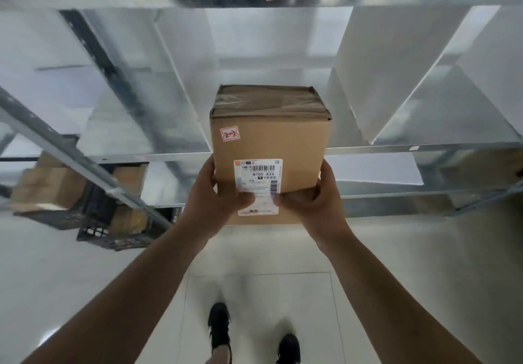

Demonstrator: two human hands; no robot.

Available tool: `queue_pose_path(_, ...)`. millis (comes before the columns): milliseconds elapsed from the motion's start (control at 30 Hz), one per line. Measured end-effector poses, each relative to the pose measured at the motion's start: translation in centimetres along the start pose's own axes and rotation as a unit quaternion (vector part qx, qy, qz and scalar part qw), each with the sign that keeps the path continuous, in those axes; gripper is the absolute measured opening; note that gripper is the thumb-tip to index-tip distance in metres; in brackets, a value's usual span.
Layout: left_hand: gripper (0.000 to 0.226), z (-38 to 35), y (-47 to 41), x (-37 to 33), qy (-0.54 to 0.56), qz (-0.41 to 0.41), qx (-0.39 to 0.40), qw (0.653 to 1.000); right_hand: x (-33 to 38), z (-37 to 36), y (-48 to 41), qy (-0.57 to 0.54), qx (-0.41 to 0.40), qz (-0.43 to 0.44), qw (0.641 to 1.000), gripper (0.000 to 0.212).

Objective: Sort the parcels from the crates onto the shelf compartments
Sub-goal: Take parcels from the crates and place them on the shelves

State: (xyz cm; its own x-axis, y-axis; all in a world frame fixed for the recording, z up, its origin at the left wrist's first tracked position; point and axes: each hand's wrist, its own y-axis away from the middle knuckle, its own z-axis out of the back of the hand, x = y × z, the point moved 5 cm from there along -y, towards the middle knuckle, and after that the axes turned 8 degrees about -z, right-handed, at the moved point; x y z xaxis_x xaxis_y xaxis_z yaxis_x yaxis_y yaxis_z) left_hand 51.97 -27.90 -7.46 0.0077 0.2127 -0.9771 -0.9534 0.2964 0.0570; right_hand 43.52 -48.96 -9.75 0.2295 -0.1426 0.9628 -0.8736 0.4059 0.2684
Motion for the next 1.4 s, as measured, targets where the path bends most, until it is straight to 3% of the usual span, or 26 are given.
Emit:
queue_pose_path(167, 0.098, 0.0, -2.6, -0.1, 0.001, -0.056, 0.001, 0.998, 1.0, -0.1, -3.3, 0.115, -0.025, 0.018, 0.993, 0.071)
queue_pose_path(500, 0.078, 0.0, -9.1, 5.3, -0.077, -0.158, 0.020, 0.984, -1.7, -1.9, -10.7, 0.212, -0.053, 0.040, 0.975, 0.076)
queue_pose_path(933, 0.076, -1.4, -14.4, 7.9, -0.103, -0.152, -0.032, 0.982, -2.9, -1.6, -16.8, 0.266, -0.040, 0.044, 0.962, 0.065)
queue_pose_path(1100, 0.087, -2.1, -17.3, 7.8, -0.086, -0.137, -0.072, 0.984, -2.4, -2.1, -20.2, 0.258, -0.053, 0.053, 0.963, 0.079)
queue_pose_path(1400, 0.084, -2.2, -22.0, 7.8, -0.094, -0.109, -0.122, 0.982, -1.1, -3.2, -25.0, 0.241, -0.044, 0.055, 0.968, 0.084)
